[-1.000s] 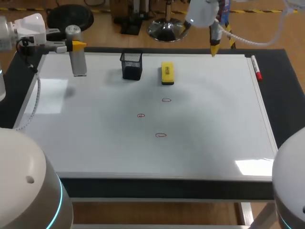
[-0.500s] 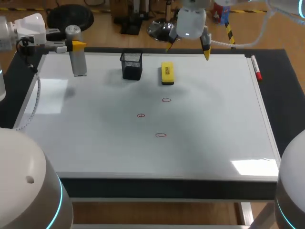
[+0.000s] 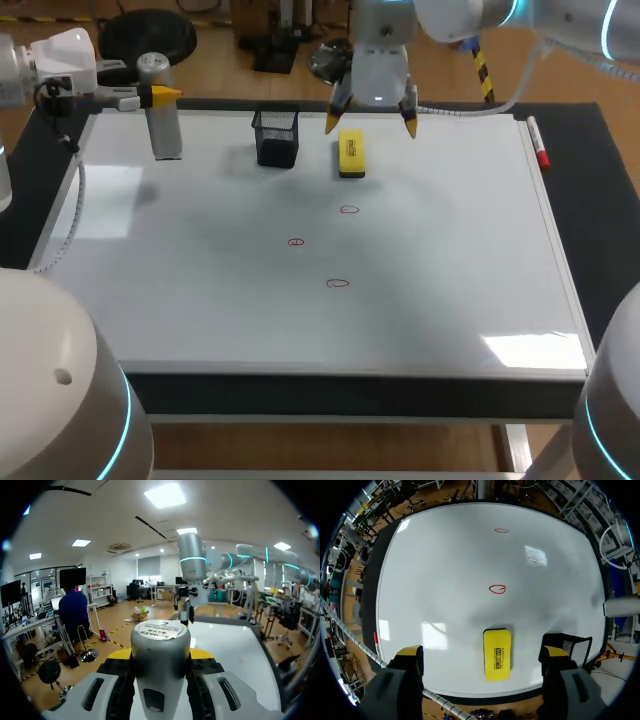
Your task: Pick up the inspection probe, press it on each red-marked spot on the whiteboard one by one, put down the probe, pick up the eraser, and wipe off all the red marks.
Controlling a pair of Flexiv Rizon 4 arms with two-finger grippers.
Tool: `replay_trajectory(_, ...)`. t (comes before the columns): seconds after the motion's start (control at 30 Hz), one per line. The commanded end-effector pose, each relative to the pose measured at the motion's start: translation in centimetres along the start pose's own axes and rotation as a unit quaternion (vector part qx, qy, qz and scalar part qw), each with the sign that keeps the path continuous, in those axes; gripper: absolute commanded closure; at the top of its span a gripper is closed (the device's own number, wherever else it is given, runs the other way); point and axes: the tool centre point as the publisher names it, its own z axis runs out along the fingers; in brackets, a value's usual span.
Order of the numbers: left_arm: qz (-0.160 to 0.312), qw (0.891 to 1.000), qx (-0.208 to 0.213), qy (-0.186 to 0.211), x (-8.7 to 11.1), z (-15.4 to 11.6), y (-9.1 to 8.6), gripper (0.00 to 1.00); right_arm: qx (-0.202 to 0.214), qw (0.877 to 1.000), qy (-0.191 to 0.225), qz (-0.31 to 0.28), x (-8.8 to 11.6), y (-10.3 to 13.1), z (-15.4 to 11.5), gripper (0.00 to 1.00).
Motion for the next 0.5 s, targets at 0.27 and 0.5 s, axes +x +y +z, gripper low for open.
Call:
replay_trajectory(0.27, 0.001, 1.0, 0.001, -0.001, 0.0, 0.0, -0.1, 1.0, 0.008, 1.0, -0.005, -0.011, -1.6, -1.2, 2.5, 0.0)
replay_trajectory(0.5, 0.001, 1.0, 0.001, -0.001, 0.0, 0.0, -0.1, 1.0, 0.02, 0.999, 0.004, -0.024, -2.4, -1.4, 3.7, 0.0)
